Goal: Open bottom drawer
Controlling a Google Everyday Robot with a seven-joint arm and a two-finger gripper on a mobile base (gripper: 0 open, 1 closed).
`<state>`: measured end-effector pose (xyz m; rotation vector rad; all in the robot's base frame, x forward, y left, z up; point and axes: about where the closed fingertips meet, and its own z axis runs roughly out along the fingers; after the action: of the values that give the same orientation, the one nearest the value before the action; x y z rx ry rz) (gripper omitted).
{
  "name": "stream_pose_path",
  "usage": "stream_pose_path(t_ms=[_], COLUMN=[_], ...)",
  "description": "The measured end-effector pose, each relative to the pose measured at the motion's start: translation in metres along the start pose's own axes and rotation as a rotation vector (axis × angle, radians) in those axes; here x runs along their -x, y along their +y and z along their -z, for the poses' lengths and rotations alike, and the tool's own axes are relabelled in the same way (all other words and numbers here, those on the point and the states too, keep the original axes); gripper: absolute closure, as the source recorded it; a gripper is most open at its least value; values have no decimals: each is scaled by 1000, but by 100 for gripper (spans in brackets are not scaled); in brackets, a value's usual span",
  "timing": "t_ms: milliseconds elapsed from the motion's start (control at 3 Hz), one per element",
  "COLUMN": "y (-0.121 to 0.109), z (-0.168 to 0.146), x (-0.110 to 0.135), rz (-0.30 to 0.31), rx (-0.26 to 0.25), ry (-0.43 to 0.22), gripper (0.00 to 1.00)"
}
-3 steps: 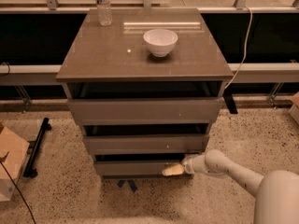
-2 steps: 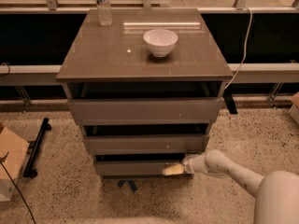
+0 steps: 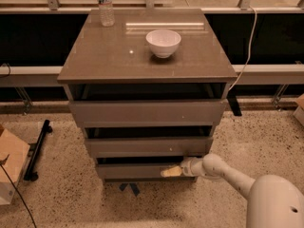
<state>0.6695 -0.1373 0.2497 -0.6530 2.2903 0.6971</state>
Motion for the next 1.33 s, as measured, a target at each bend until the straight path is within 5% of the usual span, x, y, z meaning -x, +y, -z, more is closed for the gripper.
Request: stream_pose_path(t_ms=[333, 667, 1333], y=[-6, -9, -1], z=[-17, -24, -12], x=[-6, -15, -40], rz=[-15, -29, -10], rx=[5, 4, -35], ry=[20, 48, 141], gripper=[0, 14, 67])
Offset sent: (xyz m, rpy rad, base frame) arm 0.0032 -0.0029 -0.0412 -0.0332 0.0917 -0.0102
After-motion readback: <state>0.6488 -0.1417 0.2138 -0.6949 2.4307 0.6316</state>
